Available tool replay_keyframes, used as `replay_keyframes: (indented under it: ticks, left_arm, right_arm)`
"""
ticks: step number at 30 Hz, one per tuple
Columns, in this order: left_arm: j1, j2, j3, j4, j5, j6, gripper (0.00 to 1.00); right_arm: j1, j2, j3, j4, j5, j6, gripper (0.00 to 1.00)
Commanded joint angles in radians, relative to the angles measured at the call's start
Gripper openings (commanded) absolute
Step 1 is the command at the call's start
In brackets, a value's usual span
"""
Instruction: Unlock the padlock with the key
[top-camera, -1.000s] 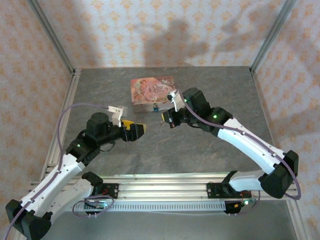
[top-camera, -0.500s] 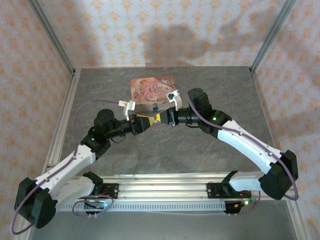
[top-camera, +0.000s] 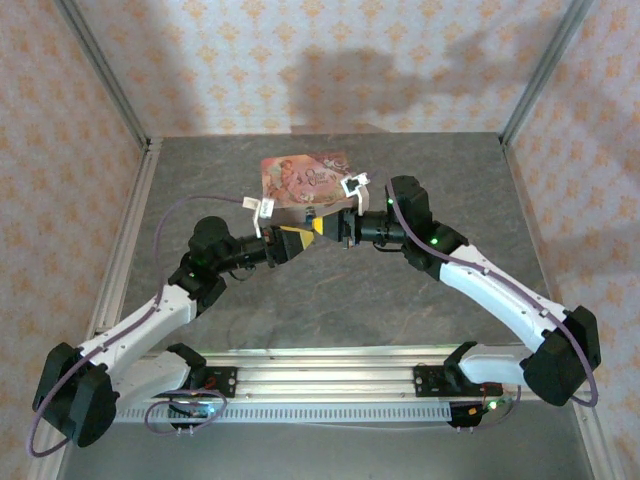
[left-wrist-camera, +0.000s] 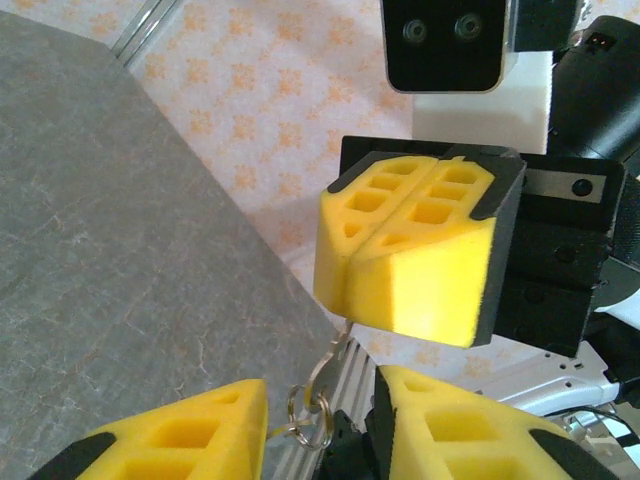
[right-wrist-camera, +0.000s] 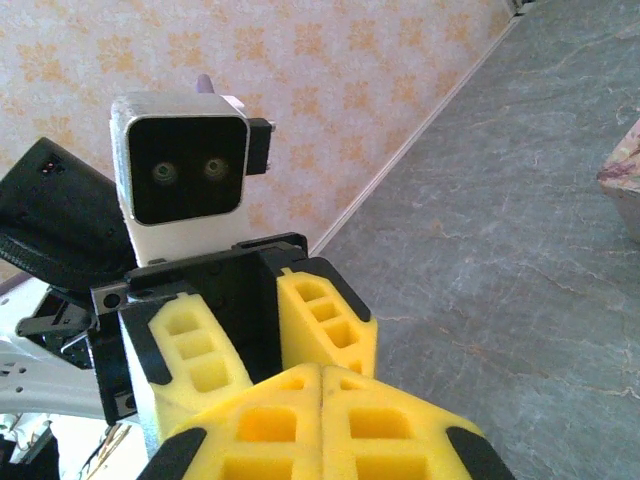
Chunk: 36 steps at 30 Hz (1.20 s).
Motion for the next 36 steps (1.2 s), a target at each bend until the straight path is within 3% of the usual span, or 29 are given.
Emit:
replay_keyframes:
  ticks: [1, 8, 15, 21, 28, 33, 36]
  left_arm:
    - [0.002, -0.005, -0.01, 0.042, 0.013, 0.005, 0.39]
    - [0.003, -0.003, -0.009, 0.051, 0.013, 0.007, 0.36]
    - [0.003, -0.01, -0.007, 0.05, 0.017, 0.01, 0.22]
    - [0.003, -0.025, -0.009, 0.027, 0.011, 0.026, 0.0]
    - [0.003, -0.068, -0.006, -0.041, -0.005, 0.067, 0.0]
    - [0.005, -0.071, 0.012, -0.069, 0.017, 0.081, 0.0]
    - [0.005, -0.071, 0.026, -0.085, 0.022, 0.088, 0.0]
  right_arm:
    - [-0.003, -0.024, -0.015, 0.062, -0.027, 0.014, 0.0]
    - [-0.004, -0.026, -0.023, 0.071, -0.033, 0.019, 0.0]
    - [-0.004, -0.024, -0.04, 0.117, -0.035, 0.046, 0.0]
    - [-0.004, -0.02, -0.052, 0.135, -0.029, 0.056, 0.0]
    - [-0.004, -0.013, -0.06, 0.153, -0.042, 0.077, 0.0]
    - [-0.001, -0.004, -0.06, 0.168, -0.091, 0.093, 0.22]
    - [0.002, 0.002, -0.057, 0.151, -0.105, 0.083, 0.24]
